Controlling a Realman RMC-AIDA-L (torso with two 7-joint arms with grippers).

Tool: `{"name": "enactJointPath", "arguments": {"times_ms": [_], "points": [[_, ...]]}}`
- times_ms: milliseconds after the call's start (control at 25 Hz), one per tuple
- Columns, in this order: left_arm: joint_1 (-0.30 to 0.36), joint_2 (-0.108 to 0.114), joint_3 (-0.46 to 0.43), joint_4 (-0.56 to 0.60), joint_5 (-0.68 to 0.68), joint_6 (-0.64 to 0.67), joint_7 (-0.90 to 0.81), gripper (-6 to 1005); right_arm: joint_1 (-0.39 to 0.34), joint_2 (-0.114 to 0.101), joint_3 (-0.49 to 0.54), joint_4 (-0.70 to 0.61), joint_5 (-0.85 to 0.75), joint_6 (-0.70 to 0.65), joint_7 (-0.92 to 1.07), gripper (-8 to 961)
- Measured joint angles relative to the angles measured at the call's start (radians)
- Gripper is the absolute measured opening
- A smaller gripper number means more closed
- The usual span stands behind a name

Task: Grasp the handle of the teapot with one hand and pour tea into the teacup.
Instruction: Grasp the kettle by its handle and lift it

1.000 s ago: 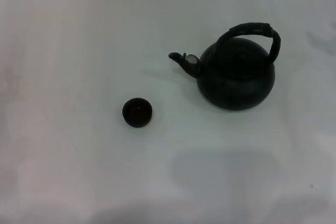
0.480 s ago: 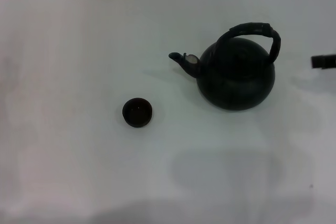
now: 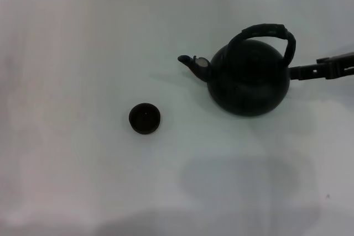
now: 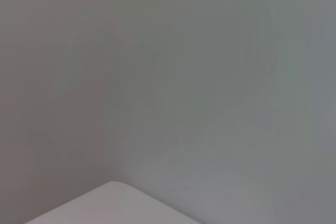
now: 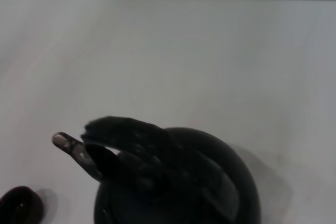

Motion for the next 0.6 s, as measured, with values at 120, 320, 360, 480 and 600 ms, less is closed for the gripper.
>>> {"name": "enactJointPath", "arguments": {"times_ms": [120, 320, 360, 480, 600], "points": [[0.001, 0.000, 0.000, 0.000, 0.000, 0.000, 0.000, 892, 0.002, 0.000, -0.019, 0.003, 0.015, 0.031, 0.000, 865], [0.004, 0.001, 0.002, 0.000, 0.002, 0.000, 0.002, 892, 0.004, 0.001, -0.032, 0.021, 0.034, 0.088, 0.000, 864], [0.005, 0.001, 0.002, 0.000, 0.002, 0.000, 0.002, 893, 0.006, 0.001, -0.033, 0.027, 0.034, 0.093, 0.000, 864], [0.007, 0.000, 0.000, 0.000, 0.000, 0.000, 0.002, 893, 0.012, 0.001, -0.035, 0.044, 0.034, 0.101, 0.000, 865], [0.008, 0.000, 0.000, -0.001, 0.000, 0.000, 0.002, 893, 0.013, 0.000, -0.039, 0.052, 0.035, 0.116, 0.000, 865]]}}
